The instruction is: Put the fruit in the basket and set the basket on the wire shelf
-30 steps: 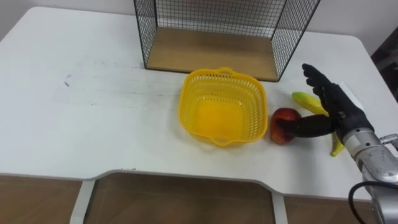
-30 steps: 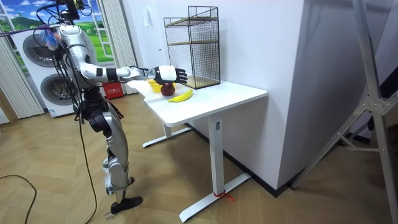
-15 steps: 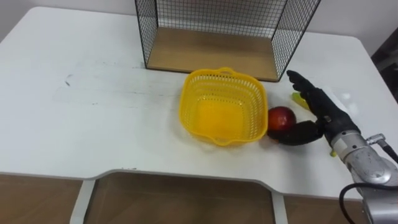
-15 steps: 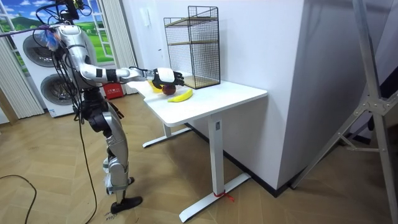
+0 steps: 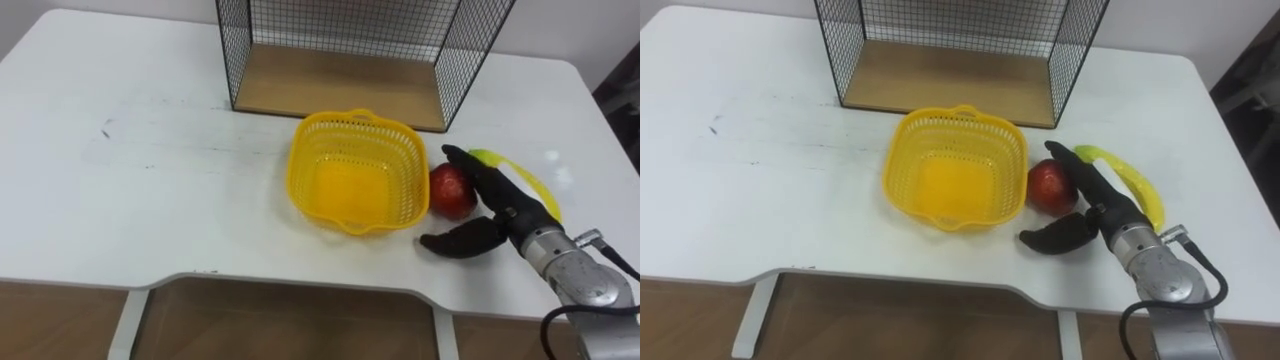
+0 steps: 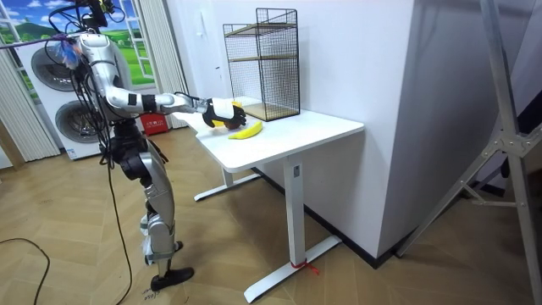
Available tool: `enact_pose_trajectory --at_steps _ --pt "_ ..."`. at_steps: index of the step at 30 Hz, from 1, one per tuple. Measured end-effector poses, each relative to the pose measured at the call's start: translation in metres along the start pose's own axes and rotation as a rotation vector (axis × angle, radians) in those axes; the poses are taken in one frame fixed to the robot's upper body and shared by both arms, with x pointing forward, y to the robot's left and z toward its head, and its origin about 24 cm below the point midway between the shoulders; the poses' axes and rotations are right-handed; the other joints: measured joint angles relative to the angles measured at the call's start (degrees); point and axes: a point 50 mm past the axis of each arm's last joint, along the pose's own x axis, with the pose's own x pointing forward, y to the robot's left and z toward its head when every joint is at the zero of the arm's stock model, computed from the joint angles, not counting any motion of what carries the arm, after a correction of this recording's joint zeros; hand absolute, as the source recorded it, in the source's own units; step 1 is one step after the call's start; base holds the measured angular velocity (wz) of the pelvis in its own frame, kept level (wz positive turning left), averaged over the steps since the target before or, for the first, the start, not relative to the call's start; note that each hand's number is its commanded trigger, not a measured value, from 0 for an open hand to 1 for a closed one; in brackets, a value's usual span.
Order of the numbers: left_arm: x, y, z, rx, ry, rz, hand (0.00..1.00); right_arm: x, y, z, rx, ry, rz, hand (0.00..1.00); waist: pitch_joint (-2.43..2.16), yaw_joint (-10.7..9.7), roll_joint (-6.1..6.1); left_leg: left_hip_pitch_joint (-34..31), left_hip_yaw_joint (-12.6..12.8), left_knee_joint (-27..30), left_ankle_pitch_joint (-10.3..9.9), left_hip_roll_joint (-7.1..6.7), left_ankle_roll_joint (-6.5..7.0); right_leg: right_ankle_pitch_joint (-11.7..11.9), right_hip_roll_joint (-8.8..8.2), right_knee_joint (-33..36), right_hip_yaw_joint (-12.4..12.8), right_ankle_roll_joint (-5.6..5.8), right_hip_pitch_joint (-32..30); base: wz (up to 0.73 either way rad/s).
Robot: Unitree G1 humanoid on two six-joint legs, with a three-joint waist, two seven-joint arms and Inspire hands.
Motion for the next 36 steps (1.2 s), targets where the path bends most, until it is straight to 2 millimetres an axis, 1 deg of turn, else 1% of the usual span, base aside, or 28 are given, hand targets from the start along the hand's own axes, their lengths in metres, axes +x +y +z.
enact_pose_trajectory --at_steps 11,12,24,36 --pt "-0.0001 0.0000 -0.0010 0.025 0.008 0.001 0.00 0.0003 0.0017 0.0000 -0.003 0.002 0.001 0.01 0.04 -0.14 0.14 -0.04 -0.02 0.02 0.00 0.08 0.00 0.00 0.01 -0.02 -0.02 -0.01 0.00 0.00" --pt "-0.0001 0.0000 -0.0011 0.025 0.008 0.001 0.00 0.0003 0.0017 0.0000 -0.003 0.002 0.001 1.00 0.05 -0.16 0.19 -0.06 -0.03 -0.01 0.00 0.09 0.00 0.00 0.01 -0.03 -0.04 -0.01 0.00 0.00" --pt "-0.0001 0.0000 -0.0017 0.026 0.013 0.001 0.00 0.0003 0.0004 0.0003 -0.002 0.001 -0.014 1.00 0.03 -0.15 0.27 -0.05 -0.02 -0.04 0.00 0.07 0.00 0.00 0.02 0.00 -0.02 -0.01 0.01 0.00" --pt "-0.0001 0.0000 -0.0025 0.026 0.023 0.001 0.00 -0.0006 0.0045 -0.0012 0.008 0.005 -0.001 1.00 0.05 0.06 0.29 -0.10 -0.03 -0.06 0.00 0.09 0.00 0.00 0.00 0.06 -0.02 -0.01 0.01 0.00"
